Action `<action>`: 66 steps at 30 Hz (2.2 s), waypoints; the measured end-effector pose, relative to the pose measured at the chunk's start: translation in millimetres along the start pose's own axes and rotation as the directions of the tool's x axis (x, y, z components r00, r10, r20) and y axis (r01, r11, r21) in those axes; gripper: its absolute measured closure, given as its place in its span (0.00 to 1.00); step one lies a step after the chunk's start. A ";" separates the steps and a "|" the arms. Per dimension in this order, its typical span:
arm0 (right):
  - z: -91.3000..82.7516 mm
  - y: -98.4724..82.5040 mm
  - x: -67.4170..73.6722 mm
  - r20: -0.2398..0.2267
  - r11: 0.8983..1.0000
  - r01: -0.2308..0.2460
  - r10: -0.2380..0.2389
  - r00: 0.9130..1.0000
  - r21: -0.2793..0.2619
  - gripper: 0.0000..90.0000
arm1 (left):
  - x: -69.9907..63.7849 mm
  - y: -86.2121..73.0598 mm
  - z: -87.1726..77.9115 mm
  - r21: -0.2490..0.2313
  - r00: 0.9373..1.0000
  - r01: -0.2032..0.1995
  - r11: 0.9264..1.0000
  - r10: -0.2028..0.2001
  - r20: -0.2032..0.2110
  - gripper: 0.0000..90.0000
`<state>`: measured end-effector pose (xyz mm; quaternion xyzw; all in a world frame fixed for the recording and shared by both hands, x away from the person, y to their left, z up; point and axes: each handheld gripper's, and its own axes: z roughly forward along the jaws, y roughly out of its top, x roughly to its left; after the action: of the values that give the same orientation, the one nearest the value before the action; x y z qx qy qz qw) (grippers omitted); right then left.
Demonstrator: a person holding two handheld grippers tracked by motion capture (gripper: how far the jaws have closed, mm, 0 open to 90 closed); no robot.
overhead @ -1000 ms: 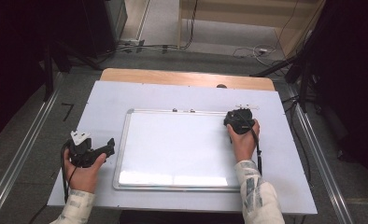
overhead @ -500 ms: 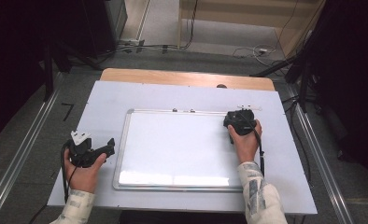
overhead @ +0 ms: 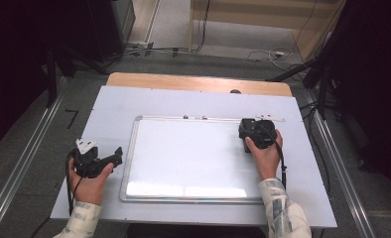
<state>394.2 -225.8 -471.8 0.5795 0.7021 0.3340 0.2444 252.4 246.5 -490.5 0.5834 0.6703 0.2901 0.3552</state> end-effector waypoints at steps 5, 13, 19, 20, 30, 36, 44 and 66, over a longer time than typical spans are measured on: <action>-12.7 -3.9 -2.0 -0.019 1.000 0.012 -0.012 1.000 -0.021 0.27 | -0.8 0.0 0.4 0.001 1.000 -0.004 1.000 0.004 0.002 0.10; -27.0 -9.9 -2.0 -0.044 0.999 0.029 -0.030 0.999 -0.030 0.26 | -1.9 -0.2 0.3 0.002 1.000 -0.006 1.000 0.006 0.002 0.09; -34.9 -15.4 -3.9 -0.059 0.999 0.030 -0.032 0.998 -0.028 0.26 | -1.8 -0.3 0.8 0.004 1.000 -0.002 1.000 0.002 0.001 0.09; -36.4 -16.6 -4.6 -0.058 0.999 0.036 -0.038 0.998 -0.030 0.26 | -1.7 -0.3 0.7 0.004 1.000 -0.005 1.000 0.005 0.002 0.10; -50.7 -26.5 -9.7 -0.069 0.999 0.040 -0.042 0.997 -0.035 0.26 | -2.7 -0.5 0.8 0.005 1.000 -0.006 1.000 0.006 0.002 0.09; -57.8 -31.7 -13.6 -0.064 0.998 0.038 -0.041 0.997 -0.045 0.26 | -2.9 -0.7 0.5 0.005 1.000 -0.008 1.000 0.008 0.002 0.09; -68.8 -37.7 -20.1 -0.061 0.998 0.040 -0.043 0.997 -0.052 0.26 | -3.0 -0.7 0.3 0.006 1.000 -0.009 1.000 0.009 0.003 0.09; -92.1 -55.3 -40.0 -0.049 0.998 0.030 -0.032 0.998 -0.054 0.26 | -4.0 -1.2 1.0 0.005 1.000 -0.009 1.000 0.009 0.007 0.09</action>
<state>299.3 -287.9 -454.7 0.5533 0.7078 0.3630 0.2472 252.8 242.4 -491.4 0.5884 0.6671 0.2879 0.3547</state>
